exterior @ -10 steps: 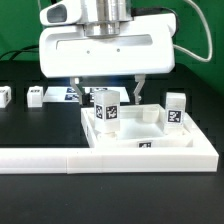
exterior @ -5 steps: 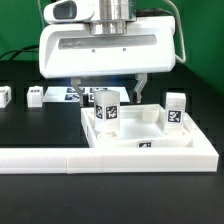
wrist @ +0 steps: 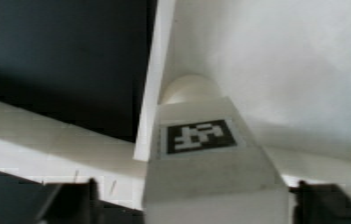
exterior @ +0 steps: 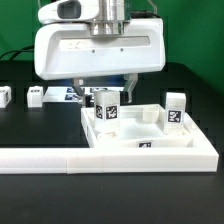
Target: Assemble square table
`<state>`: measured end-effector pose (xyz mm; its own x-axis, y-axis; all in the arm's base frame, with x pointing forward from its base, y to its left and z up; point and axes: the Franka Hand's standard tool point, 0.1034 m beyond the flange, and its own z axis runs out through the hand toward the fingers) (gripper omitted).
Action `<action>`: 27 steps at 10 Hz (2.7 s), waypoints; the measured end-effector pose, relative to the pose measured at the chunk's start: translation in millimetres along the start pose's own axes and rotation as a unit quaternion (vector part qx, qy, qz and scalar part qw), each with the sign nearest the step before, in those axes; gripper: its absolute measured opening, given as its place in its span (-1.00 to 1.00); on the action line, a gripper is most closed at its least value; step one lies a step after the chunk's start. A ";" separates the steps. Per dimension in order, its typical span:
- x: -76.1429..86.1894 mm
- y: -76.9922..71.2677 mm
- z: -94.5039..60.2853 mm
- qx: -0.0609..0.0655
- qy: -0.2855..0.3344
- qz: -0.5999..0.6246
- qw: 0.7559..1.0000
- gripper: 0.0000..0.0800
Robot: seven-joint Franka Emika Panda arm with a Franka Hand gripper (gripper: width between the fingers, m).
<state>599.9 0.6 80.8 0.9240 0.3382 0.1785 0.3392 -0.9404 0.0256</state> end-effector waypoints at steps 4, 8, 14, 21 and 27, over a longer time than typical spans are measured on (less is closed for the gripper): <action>-0.2 0.0 0.3 0.000 0.000 0.015 1.000 -0.27; 2.6 0.6 1.6 0.004 0.000 0.162 0.987 -0.27; 3.8 0.2 2.7 -0.001 -0.001 0.445 0.896 -0.27; 8.8 2.0 3.7 0.003 0.003 0.558 0.830 0.33; 9.5 0.4 3.7 0.001 0.002 0.320 0.947 0.62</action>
Offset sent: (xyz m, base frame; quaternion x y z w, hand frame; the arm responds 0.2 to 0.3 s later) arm 0.0000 0.0000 0.0000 0.0000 0.0000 0.0650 0.9979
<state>609.5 3.6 78.8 0.9396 -0.3019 0.1610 -0.2904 -0.9525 -0.0915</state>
